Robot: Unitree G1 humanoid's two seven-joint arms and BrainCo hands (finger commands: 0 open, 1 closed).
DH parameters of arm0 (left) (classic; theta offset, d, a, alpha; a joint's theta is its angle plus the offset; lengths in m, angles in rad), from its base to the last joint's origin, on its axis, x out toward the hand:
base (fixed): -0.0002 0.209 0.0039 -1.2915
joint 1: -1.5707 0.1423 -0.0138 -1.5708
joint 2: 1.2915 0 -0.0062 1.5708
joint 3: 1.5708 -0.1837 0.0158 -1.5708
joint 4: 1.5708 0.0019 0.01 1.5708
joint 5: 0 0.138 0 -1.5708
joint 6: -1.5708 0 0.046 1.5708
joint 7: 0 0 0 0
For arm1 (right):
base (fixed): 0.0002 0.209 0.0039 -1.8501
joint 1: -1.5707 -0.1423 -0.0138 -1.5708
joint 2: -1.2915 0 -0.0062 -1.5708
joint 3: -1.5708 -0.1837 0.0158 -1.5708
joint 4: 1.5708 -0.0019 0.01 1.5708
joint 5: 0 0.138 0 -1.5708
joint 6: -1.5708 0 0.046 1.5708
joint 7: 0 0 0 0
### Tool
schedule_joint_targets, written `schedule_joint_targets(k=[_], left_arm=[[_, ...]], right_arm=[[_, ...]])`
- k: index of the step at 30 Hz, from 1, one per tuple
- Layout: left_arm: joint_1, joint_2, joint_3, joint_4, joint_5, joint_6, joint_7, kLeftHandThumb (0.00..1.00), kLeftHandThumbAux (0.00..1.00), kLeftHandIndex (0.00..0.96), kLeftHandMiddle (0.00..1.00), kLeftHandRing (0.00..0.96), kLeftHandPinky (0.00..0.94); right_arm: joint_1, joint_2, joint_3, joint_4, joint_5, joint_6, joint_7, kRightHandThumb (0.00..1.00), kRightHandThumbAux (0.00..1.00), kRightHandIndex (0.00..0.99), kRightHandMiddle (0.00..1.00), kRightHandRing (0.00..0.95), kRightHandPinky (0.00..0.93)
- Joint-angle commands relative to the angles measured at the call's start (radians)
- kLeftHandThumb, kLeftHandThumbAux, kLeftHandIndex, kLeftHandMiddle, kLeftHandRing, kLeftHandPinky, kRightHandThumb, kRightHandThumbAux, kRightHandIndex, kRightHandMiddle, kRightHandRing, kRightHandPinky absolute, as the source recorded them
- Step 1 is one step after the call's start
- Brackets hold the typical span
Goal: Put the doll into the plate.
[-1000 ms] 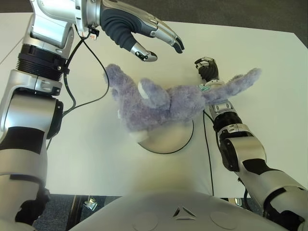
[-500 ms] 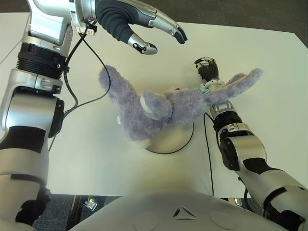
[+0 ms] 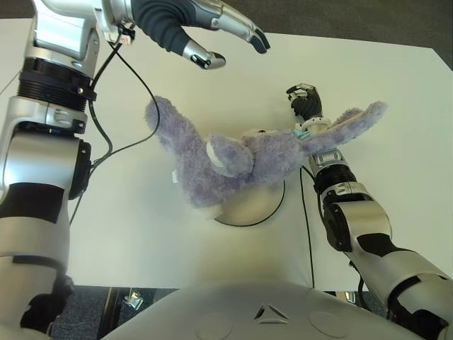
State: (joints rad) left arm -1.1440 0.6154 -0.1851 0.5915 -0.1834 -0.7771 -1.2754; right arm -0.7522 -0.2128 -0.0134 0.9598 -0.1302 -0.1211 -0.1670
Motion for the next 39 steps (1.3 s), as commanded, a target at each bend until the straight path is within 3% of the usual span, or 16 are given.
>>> schedule_joint_targets(k=[1, 4, 10, 39], left_arm=[[-0.052, 0.031, 0.053, 0.159, 0.005, -0.019, -0.005, 0.630, 0.246, 0.000, 0.000, 0.000, 0.000], [-0.122, 0.054, 0.080, 0.265, 0.025, -0.047, 0.003, 0.622, 0.245, 0.000, 0.000, 0.000, 0.000], [-0.150, 0.046, 0.091, 0.322, 0.031, -0.080, -0.014, 0.614, 0.241, 0.000, 0.000, 0.000, 0.000], [-0.157, 0.033, 0.091, 0.320, 0.039, -0.089, -0.013, 0.613, 0.240, 0.000, 0.000, 0.000, 0.000]], right_arm=[[0.043, 0.010, 0.001, 0.006, 0.001, 0.034, 0.010, 0.707, 0.720, 0.441, 0.788, 0.790, 0.761], [0.046, 0.009, 0.002, -0.001, 0.000, 0.040, 0.017, 0.707, 0.721, 0.441, 0.787, 0.790, 0.760], [0.052, 0.008, 0.003, -0.011, -0.002, 0.046, 0.019, 0.706, 0.721, 0.441, 0.788, 0.790, 0.745], [0.079, -0.006, -0.006, -0.050, 0.000, 0.055, 0.037, 0.706, 0.721, 0.441, 0.789, 0.790, 0.742]])
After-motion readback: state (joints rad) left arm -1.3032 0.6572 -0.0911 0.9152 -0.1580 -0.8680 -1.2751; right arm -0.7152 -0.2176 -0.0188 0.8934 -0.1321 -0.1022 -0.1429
